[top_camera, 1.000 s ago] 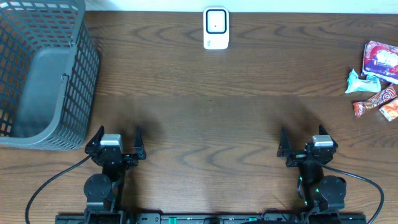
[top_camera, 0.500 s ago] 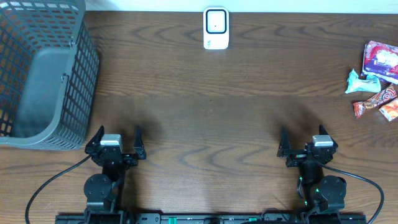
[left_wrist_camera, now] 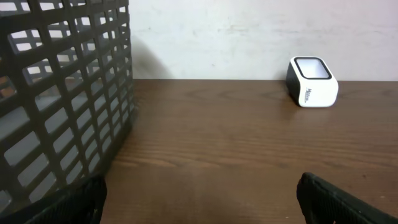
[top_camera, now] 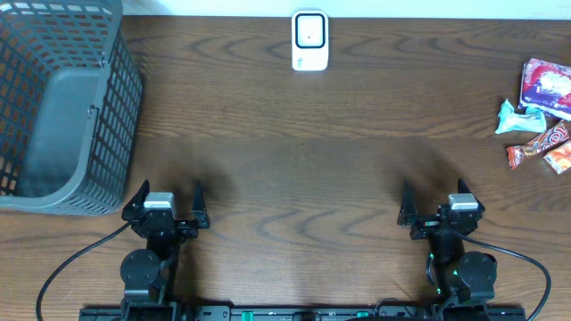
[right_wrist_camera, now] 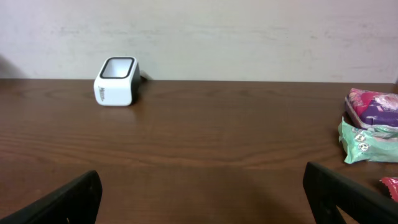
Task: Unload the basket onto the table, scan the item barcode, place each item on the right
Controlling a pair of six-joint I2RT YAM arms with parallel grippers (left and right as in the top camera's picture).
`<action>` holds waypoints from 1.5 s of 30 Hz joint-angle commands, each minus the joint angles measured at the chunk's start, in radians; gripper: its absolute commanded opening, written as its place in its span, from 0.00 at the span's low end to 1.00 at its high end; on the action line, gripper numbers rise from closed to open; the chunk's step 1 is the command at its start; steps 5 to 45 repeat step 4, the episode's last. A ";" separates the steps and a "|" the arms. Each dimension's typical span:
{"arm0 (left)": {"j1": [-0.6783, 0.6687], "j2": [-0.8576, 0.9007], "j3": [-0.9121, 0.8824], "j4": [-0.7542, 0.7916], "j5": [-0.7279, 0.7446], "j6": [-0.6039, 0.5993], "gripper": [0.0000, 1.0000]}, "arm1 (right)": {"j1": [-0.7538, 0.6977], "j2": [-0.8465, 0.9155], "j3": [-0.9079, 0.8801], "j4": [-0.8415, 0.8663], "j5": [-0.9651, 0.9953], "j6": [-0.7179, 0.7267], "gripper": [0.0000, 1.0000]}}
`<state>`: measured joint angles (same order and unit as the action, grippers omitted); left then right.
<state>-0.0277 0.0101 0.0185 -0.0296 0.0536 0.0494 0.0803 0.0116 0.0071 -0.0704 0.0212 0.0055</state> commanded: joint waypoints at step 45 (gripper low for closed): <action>0.005 -0.006 -0.014 -0.040 -0.002 -0.005 0.98 | -0.007 -0.006 -0.002 -0.004 -0.001 -0.014 0.99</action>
